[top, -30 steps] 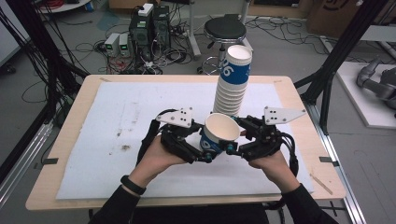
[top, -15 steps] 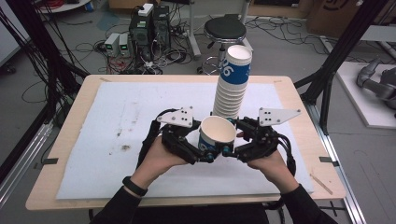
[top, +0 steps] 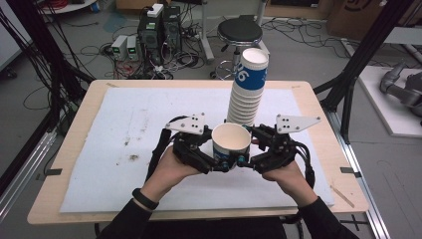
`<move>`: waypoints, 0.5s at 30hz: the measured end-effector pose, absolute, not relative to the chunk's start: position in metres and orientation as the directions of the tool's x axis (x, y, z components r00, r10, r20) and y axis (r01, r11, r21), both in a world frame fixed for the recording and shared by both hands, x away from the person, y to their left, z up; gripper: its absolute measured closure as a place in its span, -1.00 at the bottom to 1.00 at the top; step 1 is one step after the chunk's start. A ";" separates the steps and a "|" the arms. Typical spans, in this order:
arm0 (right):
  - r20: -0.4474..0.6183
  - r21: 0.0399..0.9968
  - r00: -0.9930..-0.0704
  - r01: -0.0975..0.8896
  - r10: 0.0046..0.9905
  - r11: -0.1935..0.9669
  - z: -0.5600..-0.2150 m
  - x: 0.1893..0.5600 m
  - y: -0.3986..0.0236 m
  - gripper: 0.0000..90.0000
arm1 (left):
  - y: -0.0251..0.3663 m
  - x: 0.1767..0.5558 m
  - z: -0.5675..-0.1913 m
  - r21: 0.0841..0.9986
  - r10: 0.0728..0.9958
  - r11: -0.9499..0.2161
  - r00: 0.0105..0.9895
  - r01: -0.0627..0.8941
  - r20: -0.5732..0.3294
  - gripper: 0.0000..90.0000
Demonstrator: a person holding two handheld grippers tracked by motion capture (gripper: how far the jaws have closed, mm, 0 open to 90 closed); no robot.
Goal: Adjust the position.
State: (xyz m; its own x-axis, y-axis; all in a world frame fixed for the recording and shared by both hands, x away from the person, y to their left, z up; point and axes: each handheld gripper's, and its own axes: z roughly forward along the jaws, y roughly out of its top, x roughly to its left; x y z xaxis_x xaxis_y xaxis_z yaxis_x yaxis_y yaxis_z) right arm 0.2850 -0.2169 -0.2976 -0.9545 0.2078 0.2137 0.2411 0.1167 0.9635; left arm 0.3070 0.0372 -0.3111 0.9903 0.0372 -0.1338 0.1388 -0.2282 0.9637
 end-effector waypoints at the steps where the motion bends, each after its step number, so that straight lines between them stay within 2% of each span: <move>1: 0.214 0.963 -0.955 0.241 0.208 0.117 -0.298 0.285 -0.217 -0.57 | 0.037 0.307 -0.312 0.965 0.030 -0.220 0.990 0.142 -0.139 -0.42; 11: 0.198 0.967 -0.958 0.225 0.206 0.118 -0.298 0.285 -0.217 -0.53 | 0.037 0.307 -0.312 0.962 0.027 -0.231 0.990 0.142 -0.139 -0.43; 15: 0.187 0.969 -0.963 0.213 0.195 0.124 -0.299 0.285 -0.217 -0.50 | 0.037 0.307 -0.311 0.966 0.023 -0.211 0.988 0.152 -0.151 -0.52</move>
State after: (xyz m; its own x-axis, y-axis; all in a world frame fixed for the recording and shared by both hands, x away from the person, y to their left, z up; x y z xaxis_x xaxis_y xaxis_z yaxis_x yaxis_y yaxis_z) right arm 0.2848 -0.2168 -0.2986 -0.9628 0.1953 0.1867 0.2131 0.1239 0.9691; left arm 0.3067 0.0374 -0.3113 0.9883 0.0234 -0.1506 0.1521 -0.2110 0.9656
